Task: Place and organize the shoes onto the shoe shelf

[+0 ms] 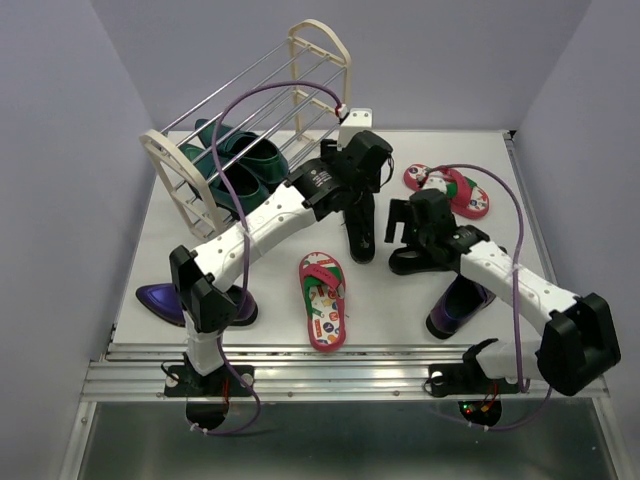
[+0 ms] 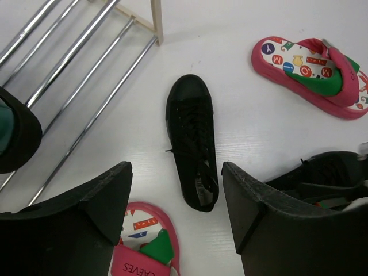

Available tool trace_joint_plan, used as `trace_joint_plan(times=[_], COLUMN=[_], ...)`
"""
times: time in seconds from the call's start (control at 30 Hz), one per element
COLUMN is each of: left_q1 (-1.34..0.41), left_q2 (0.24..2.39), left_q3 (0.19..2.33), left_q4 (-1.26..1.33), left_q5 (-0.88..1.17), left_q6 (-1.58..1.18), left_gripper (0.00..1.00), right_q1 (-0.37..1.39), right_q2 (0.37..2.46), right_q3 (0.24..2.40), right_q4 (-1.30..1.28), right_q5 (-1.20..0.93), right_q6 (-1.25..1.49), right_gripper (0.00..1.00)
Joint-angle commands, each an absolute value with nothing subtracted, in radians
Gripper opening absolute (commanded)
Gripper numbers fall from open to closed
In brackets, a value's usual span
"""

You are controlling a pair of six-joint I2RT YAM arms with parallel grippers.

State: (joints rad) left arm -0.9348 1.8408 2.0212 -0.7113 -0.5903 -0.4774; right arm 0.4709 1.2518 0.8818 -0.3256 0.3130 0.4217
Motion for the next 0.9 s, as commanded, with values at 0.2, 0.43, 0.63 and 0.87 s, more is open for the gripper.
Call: trace_joint_plan(times=[0.2,0.43,0.63,0.87], left_q1=[-0.91,-0.847,-0.775,-0.698], left_q2=[1.663,1.566,1.468,1.372], left_q3=[2.148,2.094,2.016,1.937], left_q4=[-0.738,-0.718,-0.703,-0.681], left_q5=[-0.701,-0.729,-0.707,-0.674], left_q6=[-0.385,-0.371,-0.387,-0.391], left_gripper=[0.74,0.74,0.74,0.74], right_q1=[0.557,0.575,0.575,0.584], right_q2=[1.462,1.603,1.709,1.681], right_q3=[1.003,1.042,1.072,1.086], right_q4=[-0.189,-0.115,-0.104,-0.126], right_q5=[0.161,0.083,0.1,0.13], right_q6=[0.36,0.374,0.393,0.362], right_gripper=[0.98,0.98,0.76,0.01])
